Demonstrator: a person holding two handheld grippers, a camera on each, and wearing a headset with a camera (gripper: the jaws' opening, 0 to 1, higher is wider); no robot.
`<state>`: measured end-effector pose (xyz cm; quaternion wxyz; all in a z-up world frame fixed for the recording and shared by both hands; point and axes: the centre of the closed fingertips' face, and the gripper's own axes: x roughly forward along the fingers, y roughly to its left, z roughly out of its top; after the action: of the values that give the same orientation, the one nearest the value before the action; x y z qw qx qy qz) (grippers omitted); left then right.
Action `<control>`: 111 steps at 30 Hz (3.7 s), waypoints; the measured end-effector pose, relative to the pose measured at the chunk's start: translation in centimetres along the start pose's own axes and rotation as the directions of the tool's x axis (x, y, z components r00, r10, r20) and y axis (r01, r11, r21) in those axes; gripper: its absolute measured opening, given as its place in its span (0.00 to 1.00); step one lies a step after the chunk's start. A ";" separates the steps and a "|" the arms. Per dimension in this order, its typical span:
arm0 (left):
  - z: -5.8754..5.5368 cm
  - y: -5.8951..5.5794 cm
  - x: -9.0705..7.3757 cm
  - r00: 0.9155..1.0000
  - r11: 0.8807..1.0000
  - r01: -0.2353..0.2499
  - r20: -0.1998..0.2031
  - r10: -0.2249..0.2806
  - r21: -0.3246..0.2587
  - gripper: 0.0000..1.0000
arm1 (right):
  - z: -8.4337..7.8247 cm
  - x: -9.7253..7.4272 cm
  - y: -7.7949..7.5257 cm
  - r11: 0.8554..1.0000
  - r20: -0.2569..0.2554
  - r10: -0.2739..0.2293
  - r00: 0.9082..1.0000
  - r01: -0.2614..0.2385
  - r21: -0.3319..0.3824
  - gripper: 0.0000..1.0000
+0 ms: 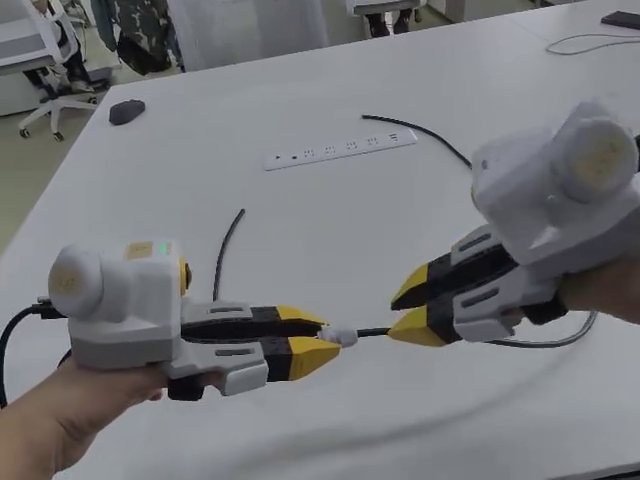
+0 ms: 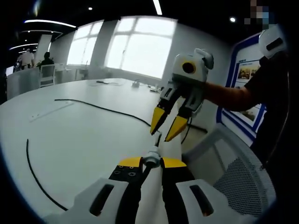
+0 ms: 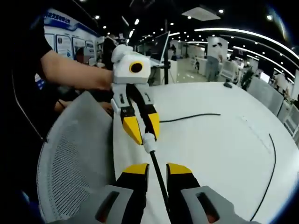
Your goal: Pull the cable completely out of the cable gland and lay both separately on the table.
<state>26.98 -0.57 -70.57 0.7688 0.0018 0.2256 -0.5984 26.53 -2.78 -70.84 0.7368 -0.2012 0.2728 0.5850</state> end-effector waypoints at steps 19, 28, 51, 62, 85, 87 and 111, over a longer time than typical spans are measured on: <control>-0.5 -0.3 0.5 1.000 1.000 0.021 -0.022 -0.021 0.023 0.15 | -1.1 1.4 0.4 1.000 -0.032 0.012 0.999 -0.011 0.006 0.00; 0.0 0.9 -0.5 1.000 0.999 -0.028 0.003 0.028 0.041 0.15 | -4.5 -0.7 -1.9 0.987 -0.037 -0.117 0.993 0.120 0.110 0.00; 0.5 2.9 -3.5 0.995 0.995 -0.099 0.027 0.099 0.010 0.15 | -14.9 -7.2 -7.1 0.882 -0.198 -0.337 0.920 0.383 0.276 0.00; 0.2 2.8 -3.3 0.994 0.994 -0.105 0.017 0.105 0.014 0.15 | -15.7 -7.0 -6.8 0.893 -0.220 -0.324 0.920 0.374 0.250 0.00; 0.5 2.6 -2.5 0.994 0.994 -0.104 0.028 0.103 0.019 0.15 | -8.2 -6.2 -6.2 0.917 -0.036 -0.301 0.953 0.300 0.263 0.12; 0.4 2.3 -2.2 0.995 0.995 -0.099 0.023 0.098 0.031 0.15 | -6.8 -5.3 -5.6 0.932 0.000 -0.266 0.964 0.257 0.255 0.11; 0.4 1.1 -0.4 0.998 0.996 -0.060 0.017 0.059 0.072 0.15 | 0.7 1.8 -0.7 0.999 0.073 -0.042 0.996 0.041 0.004 0.05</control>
<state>28.01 -0.01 -70.37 0.7875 0.0318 0.1978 -0.5828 27.60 -1.19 -71.48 0.7585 -0.1843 0.2421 0.5762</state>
